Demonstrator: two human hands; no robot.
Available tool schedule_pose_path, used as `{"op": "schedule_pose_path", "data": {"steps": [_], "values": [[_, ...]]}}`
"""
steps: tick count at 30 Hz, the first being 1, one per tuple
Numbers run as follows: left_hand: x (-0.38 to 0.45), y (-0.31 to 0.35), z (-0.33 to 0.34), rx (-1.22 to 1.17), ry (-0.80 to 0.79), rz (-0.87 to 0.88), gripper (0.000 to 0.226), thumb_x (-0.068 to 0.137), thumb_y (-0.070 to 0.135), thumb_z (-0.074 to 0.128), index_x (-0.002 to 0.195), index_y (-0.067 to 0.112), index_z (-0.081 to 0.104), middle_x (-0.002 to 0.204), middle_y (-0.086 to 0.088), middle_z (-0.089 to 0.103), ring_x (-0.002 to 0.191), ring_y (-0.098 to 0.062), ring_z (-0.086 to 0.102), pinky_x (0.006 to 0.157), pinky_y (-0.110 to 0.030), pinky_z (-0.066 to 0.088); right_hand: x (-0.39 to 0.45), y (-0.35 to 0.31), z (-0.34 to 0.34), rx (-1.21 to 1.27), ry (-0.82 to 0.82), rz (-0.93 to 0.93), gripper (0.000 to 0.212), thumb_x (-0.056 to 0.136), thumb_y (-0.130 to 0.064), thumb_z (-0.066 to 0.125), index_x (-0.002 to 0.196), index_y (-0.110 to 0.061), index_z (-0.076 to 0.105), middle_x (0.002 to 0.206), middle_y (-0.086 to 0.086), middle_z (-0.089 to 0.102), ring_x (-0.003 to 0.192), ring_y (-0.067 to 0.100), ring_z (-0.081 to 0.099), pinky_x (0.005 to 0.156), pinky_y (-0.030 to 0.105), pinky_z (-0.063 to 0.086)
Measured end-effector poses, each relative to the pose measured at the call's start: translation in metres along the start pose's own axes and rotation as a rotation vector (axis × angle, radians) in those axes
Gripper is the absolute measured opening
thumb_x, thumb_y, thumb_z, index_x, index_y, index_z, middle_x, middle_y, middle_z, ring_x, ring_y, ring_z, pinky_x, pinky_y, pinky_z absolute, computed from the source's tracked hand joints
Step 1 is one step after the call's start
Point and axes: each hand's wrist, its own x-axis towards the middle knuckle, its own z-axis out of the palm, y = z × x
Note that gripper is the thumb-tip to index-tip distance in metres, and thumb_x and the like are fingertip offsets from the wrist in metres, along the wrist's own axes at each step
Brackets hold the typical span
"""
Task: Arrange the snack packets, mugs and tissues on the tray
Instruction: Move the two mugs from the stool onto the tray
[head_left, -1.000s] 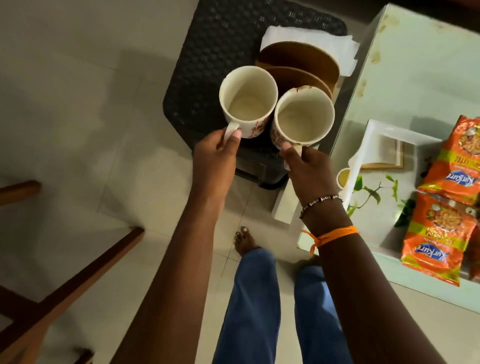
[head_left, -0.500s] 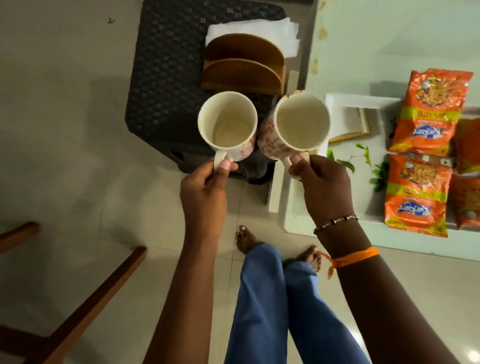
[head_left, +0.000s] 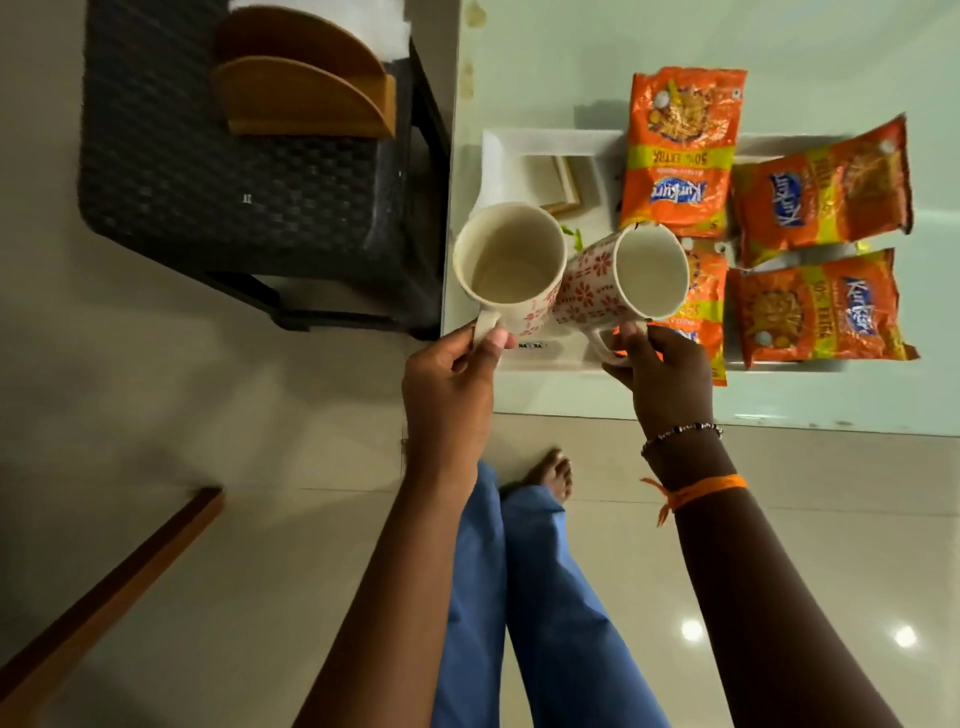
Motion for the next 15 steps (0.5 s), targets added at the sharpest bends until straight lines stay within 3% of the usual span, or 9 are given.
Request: {"op": "schedule_pose_path", "data": {"steps": [4,7,10,15], "values": [[0.0,-0.006,0.016,0.016,-0.009,-0.012,0.02,0.087,0.023,0.061,0.072,0.032,0.07,0.072,0.001,0.069,0.076,-0.01,0.06,0.085,-0.041,0.052,0.009,0.009,-0.01,-0.018,0.021,0.0,0.021,0.089,-0.014,0.054,0.081,0.002,0.065,0.08,0.016,0.06,0.078,0.029,0.062,0.082,0.049,0.055],[-0.001,-0.01,0.023,0.022,-0.009,-0.015,0.021,0.087,0.022,0.06,0.073,0.033,0.07,0.073,0.009,0.069,0.075,-0.005,0.061,0.086,-0.038,0.052,0.012,0.015,-0.014,-0.075,0.027,-0.037,0.027,0.088,-0.017,0.056,0.083,0.008,0.065,0.086,0.025,0.066,0.087,0.043,0.063,0.084,0.056,0.052],[-0.002,-0.015,0.027,0.054,-0.01,-0.011,0.014,0.087,0.021,0.06,0.082,0.026,0.073,0.073,0.003,0.069,0.075,-0.009,0.059,0.083,-0.038,0.051,0.013,0.02,-0.016,-0.161,0.024,-0.083,0.031,0.086,-0.02,0.057,0.083,0.01,0.065,0.09,0.03,0.067,0.089,0.046,0.061,0.084,0.06,0.048],[-0.005,-0.023,0.034,0.099,-0.022,-0.022,0.016,0.086,0.02,0.061,0.096,0.014,0.072,0.085,-0.018,0.072,0.078,-0.015,0.058,0.083,-0.042,0.051,0.012,0.027,-0.021,-0.243,0.011,-0.104,0.026,0.086,-0.023,0.058,0.078,0.0,0.067,0.085,0.022,0.066,0.079,0.029,0.056,0.077,0.044,0.05]]}}
